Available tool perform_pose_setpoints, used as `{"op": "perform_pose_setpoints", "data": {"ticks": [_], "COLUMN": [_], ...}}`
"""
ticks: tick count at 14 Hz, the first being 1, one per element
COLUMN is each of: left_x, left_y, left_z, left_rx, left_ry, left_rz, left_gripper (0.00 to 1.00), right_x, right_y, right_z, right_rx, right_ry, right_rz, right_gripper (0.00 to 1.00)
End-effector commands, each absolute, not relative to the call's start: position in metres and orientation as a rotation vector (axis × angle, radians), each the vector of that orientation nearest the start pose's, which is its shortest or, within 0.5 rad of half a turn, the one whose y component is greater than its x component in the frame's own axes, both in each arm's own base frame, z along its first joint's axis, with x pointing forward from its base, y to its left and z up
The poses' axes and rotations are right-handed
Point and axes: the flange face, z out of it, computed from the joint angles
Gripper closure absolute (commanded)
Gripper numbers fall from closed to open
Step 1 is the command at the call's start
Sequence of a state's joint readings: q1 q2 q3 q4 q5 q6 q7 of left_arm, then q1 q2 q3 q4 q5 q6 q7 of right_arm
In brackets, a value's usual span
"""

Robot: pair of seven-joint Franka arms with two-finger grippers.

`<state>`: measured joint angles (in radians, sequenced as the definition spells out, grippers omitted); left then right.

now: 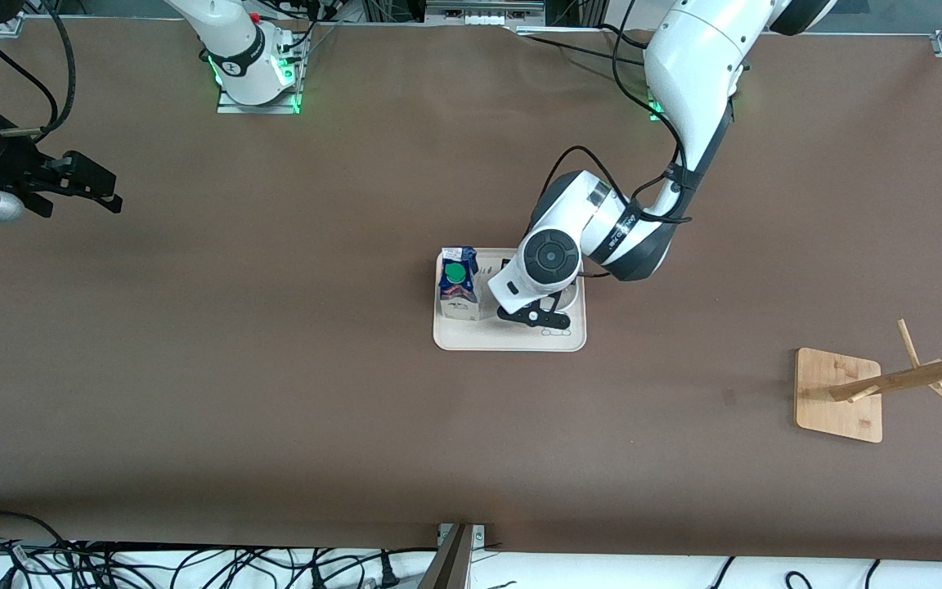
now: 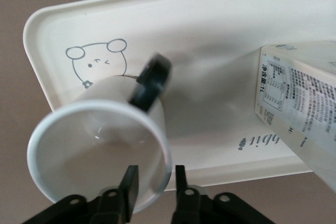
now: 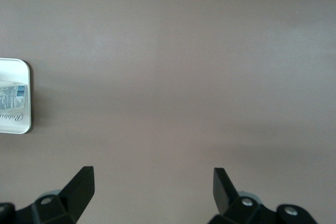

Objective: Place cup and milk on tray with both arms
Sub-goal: 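Lower the mug onto the tray beside the carton with the left gripper, then open the left gripper and withdraw it from the mug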

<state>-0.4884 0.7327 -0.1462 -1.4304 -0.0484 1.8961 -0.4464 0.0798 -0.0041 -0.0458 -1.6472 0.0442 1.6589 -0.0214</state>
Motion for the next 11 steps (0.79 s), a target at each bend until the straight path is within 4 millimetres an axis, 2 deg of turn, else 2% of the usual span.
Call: {"op": "perform_pose_setpoints", "data": {"ticks": [1,3,5,8,11], "left_x": [0.570,0.575,0.584,0.599,0.613], "left_y": [-0.402,-0.396,-0.386,-0.362,-0.325], "left_z": [0.244,0.252,0.273,0.319,0.371], "left_rx": [-3.075,-3.085,-3.101,-3.137,-3.159], "left_ry": [0.228,0.206,0.183,0.125,0.052], "left_rz": [0.451,0.444,0.406,0.337,0.280], "left_gripper": [0.00,0.00,0.00,0.00,0.00], "right_x": [0.561,0.561,0.561,0.561,0.562], "right_y": [0.020,0.020,0.020,0.020,0.019], "right_z": [0.602,0.602,0.602,0.602,0.602], "right_rx": [-3.101,-3.101,-3.101,-3.101,-3.107], "right_ry": [-0.074,-0.074,-0.074,-0.074,-0.077], "right_rz": [-0.016,-0.016,-0.016,-0.016,-0.031], "right_gripper": [0.00,0.00,0.00,0.00,0.00]}}
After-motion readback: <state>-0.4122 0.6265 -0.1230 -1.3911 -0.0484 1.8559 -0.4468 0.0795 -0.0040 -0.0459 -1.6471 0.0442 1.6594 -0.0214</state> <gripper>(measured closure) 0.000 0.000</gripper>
